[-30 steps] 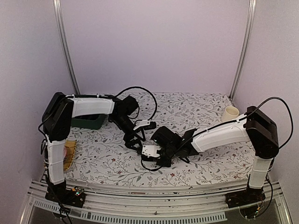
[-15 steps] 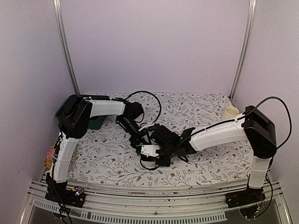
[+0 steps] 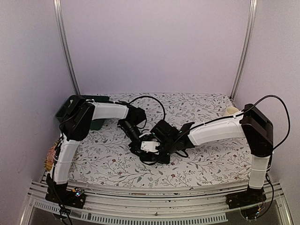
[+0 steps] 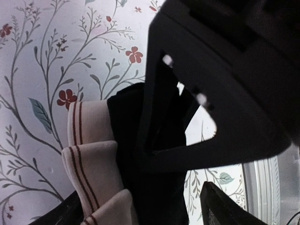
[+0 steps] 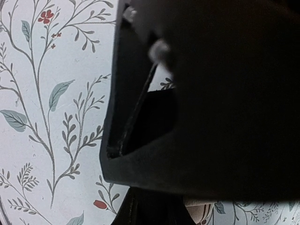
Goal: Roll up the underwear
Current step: Roll the underwear at the center of the board.
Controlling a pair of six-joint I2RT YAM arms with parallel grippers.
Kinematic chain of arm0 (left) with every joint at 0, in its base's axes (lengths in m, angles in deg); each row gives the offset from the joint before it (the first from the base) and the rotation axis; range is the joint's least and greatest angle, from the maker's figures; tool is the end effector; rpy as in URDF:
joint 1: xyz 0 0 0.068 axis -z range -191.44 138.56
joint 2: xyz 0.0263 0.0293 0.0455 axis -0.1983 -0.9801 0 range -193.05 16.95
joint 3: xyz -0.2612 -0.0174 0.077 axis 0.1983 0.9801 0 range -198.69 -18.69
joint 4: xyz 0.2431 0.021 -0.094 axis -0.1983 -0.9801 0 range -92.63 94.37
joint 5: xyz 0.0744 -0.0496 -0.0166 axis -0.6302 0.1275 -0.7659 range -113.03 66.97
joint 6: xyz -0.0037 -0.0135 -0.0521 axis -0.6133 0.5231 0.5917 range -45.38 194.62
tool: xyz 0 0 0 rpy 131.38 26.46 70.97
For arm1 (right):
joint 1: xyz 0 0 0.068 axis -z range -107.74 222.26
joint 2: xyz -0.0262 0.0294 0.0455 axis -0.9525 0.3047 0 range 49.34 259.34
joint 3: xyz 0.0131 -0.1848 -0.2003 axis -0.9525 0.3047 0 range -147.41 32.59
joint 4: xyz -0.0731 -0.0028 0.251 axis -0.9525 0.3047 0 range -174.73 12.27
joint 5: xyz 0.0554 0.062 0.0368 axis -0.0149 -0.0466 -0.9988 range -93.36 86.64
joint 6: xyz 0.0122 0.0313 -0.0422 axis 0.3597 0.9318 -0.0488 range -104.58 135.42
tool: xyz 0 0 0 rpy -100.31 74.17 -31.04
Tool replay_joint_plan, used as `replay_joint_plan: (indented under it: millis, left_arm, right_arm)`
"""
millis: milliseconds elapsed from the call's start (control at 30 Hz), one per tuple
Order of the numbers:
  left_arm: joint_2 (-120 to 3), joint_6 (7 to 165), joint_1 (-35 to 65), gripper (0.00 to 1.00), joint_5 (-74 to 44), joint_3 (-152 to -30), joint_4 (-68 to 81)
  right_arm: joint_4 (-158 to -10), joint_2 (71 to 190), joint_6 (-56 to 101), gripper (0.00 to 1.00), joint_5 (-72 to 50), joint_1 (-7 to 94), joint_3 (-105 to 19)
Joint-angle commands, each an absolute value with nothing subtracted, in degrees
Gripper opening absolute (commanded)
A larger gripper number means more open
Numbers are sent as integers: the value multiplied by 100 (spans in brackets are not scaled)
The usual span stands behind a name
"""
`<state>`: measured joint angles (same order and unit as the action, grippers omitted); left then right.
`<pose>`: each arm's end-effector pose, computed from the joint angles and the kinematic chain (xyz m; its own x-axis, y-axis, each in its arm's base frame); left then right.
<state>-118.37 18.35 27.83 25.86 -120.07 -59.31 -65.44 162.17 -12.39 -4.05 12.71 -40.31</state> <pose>0.3171 -0.2940 0.1155 -0.1443 0.8244 -0.5473 0.8263 -0.2040 -0.5250 0.2048 0.3493 0.1513 0.0185 -0.8891 -0.4574 -0.9683 0.0980 -0.2297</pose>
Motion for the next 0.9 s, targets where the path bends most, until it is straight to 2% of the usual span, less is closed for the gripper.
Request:
replay_joint_plan:
  millis: [0, 167, 267, 367, 467, 567, 700, 767, 867]
  left_arm:
    - [-11668, 1643, 3071, 75, 2349, -11741, -6235]
    - [-11413, 1580, 3241, 74, 2196, -11482, -6038]
    - [-11327, 1653, 3349, 67, 2072, -11351, -5894]
    - [-11321, 1651, 3406, 55, 2025, -11323, -5898]
    - [-11321, 1649, 3412, 38, 2041, -11317, -5937]
    - [-11328, 1622, 3418, 25, 2098, -11296, -5995]
    - [-11360, 1619, 3422, 5, 2143, -11289, -6028]
    - [-11382, 1626, 3418, 0, 2151, -11290, -6044]
    - [-11400, 1677, 3415, 0, 2156, -11312, -6054]
  right_arm:
    - [-5850, 16654, -871, 4, -653, 1679, -4232]
    - [-5475, 16854, -570, 4, -649, 1877, -4667]
    - [-5345, 16979, -511, 4, -616, 1900, -4836]
    - [-5232, 17088, -418, 5, -530, 1949, -5015]
    - [-5229, 17109, -323, 4, -352, 1994, -5082]
    - [-5308, 17083, -314, 6, -152, 1985, -5038]
    - [-5528, 16962, -321, 14, 8, 1983, -4870]
    - [-5656, 16852, -321, 21, 4, 1981, -4749]
    - [-5805, 16560, -321, 37, -47, 1974, -4576]
